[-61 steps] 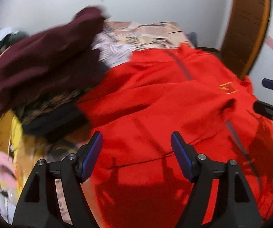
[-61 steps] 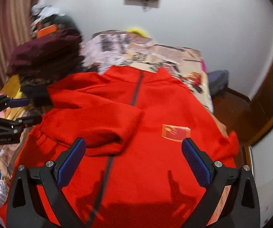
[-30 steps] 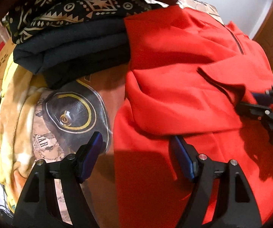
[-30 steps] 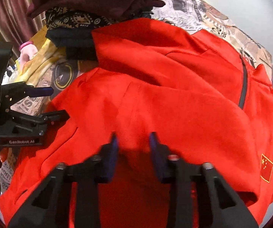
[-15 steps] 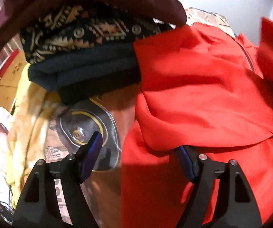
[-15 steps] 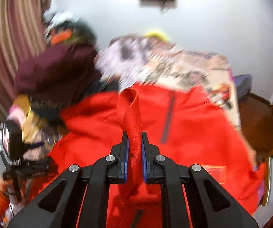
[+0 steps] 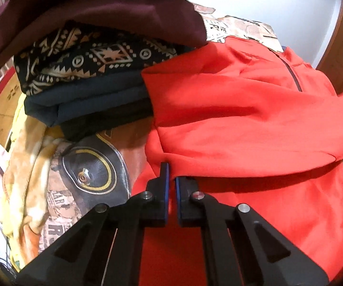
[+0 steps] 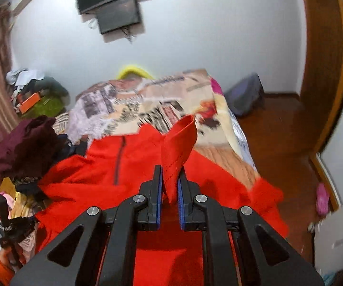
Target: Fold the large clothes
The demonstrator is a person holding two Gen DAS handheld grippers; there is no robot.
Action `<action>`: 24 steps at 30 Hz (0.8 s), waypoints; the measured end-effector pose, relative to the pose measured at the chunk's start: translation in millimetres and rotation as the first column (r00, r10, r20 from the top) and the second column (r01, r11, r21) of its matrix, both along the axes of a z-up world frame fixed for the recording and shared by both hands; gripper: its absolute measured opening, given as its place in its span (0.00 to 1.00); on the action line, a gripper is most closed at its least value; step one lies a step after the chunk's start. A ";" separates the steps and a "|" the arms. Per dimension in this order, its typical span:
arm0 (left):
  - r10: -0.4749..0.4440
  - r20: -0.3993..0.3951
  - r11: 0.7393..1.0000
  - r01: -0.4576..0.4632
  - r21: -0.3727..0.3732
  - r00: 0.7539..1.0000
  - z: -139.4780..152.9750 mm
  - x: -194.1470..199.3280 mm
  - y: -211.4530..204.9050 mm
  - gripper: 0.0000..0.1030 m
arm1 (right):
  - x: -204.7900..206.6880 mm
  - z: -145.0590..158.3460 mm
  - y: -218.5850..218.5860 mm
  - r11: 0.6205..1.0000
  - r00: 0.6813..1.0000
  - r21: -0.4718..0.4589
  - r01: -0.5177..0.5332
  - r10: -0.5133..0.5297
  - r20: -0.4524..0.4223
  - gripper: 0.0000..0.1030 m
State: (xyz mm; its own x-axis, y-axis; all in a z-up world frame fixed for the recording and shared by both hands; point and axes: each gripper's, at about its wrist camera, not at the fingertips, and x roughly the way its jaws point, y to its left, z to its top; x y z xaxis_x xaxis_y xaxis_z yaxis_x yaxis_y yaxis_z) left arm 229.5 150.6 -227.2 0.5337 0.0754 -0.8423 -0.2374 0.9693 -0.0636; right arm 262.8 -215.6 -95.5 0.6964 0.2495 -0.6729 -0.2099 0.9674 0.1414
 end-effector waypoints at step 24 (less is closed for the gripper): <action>-0.082 -0.075 0.986 0.092 0.136 0.994 21.6 -40.2 -34.6 0.52 | -47.1 -66.8 -69.0 0.993 0.961 0.071 0.098 -0.076 -0.266 0.22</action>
